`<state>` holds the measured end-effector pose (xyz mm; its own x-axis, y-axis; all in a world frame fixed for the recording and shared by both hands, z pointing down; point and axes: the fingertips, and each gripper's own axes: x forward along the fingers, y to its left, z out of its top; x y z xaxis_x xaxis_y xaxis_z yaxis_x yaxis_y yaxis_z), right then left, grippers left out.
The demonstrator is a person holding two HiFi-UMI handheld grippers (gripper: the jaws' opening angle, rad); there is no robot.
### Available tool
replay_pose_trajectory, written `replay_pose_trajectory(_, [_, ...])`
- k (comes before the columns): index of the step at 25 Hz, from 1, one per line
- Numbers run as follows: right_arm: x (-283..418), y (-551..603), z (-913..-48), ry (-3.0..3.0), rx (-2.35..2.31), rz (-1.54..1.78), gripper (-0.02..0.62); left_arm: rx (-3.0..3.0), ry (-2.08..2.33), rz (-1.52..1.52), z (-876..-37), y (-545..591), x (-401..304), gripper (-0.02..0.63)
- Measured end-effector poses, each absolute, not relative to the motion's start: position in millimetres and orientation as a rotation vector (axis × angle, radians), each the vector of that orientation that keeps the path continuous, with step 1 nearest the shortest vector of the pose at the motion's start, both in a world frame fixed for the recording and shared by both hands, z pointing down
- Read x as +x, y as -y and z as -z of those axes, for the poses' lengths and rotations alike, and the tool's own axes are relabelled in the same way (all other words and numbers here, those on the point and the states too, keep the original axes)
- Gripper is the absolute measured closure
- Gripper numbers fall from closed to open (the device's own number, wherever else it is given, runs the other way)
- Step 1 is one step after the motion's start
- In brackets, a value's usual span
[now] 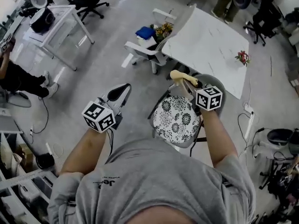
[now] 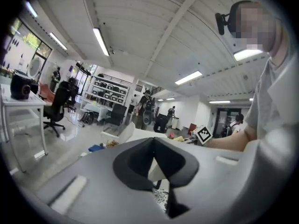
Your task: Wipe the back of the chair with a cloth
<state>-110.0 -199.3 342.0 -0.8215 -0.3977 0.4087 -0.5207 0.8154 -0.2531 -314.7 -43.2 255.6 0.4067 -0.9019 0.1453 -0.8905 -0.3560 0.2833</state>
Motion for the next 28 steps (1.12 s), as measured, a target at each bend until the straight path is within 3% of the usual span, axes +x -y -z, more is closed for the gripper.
replay_pose_trajectory(5, [-206, 178, -260, 2.792, 0.373, -0.326, 0.545, 2.239, 1.805, 0.118, -213, 1, -374, 0.548])
replay_pose_trajectory(13, [-288, 110, -193, 2.859, 0.03, -0.181, 0.545, 2.102, 2.076, 0.195, -168, -67, -423, 0.548])
replay_pose_trajectory(28, [-323, 51, -157, 2.9, 0.019, -0.136, 0.545, 2.141, 2.062, 0.234, -139, -115, -468, 0.548])
